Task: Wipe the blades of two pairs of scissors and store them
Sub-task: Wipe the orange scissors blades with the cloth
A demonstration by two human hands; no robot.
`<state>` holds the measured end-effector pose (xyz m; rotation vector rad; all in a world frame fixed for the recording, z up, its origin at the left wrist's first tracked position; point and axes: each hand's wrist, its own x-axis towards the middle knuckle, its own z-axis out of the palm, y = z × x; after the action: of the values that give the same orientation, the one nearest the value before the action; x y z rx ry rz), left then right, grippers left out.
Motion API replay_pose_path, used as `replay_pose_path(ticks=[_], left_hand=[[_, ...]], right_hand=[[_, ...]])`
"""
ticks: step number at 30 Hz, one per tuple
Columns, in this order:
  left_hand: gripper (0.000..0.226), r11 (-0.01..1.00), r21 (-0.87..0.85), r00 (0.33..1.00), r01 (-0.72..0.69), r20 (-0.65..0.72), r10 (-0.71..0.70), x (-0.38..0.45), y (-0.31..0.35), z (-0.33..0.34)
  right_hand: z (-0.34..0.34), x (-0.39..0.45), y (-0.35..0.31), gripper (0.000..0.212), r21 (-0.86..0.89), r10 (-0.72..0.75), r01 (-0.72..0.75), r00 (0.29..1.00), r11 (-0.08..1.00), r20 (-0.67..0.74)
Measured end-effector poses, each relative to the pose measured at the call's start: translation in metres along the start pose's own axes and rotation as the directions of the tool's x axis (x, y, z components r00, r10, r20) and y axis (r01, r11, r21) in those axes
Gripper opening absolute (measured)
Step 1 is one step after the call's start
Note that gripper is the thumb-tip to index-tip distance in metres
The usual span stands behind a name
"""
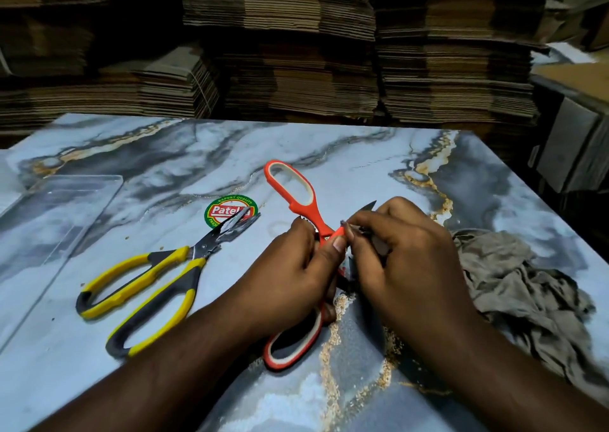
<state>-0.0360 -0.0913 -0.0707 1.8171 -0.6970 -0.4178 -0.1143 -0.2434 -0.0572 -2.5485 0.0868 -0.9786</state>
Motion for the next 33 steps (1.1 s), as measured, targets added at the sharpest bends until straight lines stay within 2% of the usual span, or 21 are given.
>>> replay_pose_path(ticks=[5,7,10,13,16,18,21,25,27,29,31,33], left_hand=[[0.045,0.998,-0.058,0.999,0.003,0.039,-0.001,0.001,0.003,-0.002],[0.041,0.998,-0.056,1.0,0.013,0.011,-0.012,-0.001,0.004,-0.001],[0.039,0.999,-0.044,1.0,0.029,-0.011,-0.029,-0.001,0.004,0.0],[0.04,0.998,-0.044,0.999,0.033,-0.014,-0.034,-0.001,0.005,0.001],[0.032,0.997,-0.076,1.0,0.026,-0.005,-0.027,-0.003,0.004,0.0],[0.035,0.998,-0.056,1.0,0.0,0.005,0.0,-0.003,0.005,-0.001],[0.043,0.999,-0.052,1.0,-0.011,0.027,0.013,-0.002,0.005,-0.001],[0.036,0.997,-0.07,0.999,-0.024,0.035,0.027,-0.003,0.002,-0.003],[0.036,0.998,-0.055,0.998,-0.04,0.039,0.042,-0.005,0.002,-0.004],[0.04,0.999,-0.041,0.999,-0.033,0.033,0.035,-0.003,0.002,-0.005],[0.04,0.997,-0.072,1.0,-0.012,0.022,0.014,-0.003,0.002,-0.003],[0.04,0.994,-0.105,1.0,-0.007,0.01,0.008,-0.004,0.003,-0.002]], right_hand=[[0.002,0.021,0.006,0.012,-0.025,0.09,-0.09,0.996,0.996,-0.015],[-0.004,0.021,0.011,0.009,0.084,0.152,-0.15,0.988,0.985,-0.025],[-0.018,0.015,0.016,0.018,0.352,0.33,-0.317,0.944,0.881,0.022],[-0.013,0.009,0.01,0.004,0.329,0.262,-0.275,0.961,0.904,0.082],[-0.004,0.009,0.008,0.007,0.214,0.151,-0.168,0.984,0.962,0.092],[-0.004,0.015,0.014,0.007,0.151,0.148,-0.157,0.987,0.976,0.068],[-0.005,0.022,0.018,0.005,0.123,0.175,-0.176,0.984,0.977,0.023],[-0.002,0.004,0.004,0.006,0.156,0.081,-0.089,0.995,0.984,0.054],[0.0,0.008,0.011,0.007,0.157,0.098,-0.103,0.995,0.982,0.035],[0.001,0.02,0.023,0.007,0.16,0.181,-0.179,0.983,0.971,0.0],[-0.005,0.029,0.03,0.007,0.25,0.261,-0.242,0.964,0.938,-0.048],[-0.016,0.029,0.028,0.007,0.35,0.27,-0.219,0.957,0.911,-0.103]])
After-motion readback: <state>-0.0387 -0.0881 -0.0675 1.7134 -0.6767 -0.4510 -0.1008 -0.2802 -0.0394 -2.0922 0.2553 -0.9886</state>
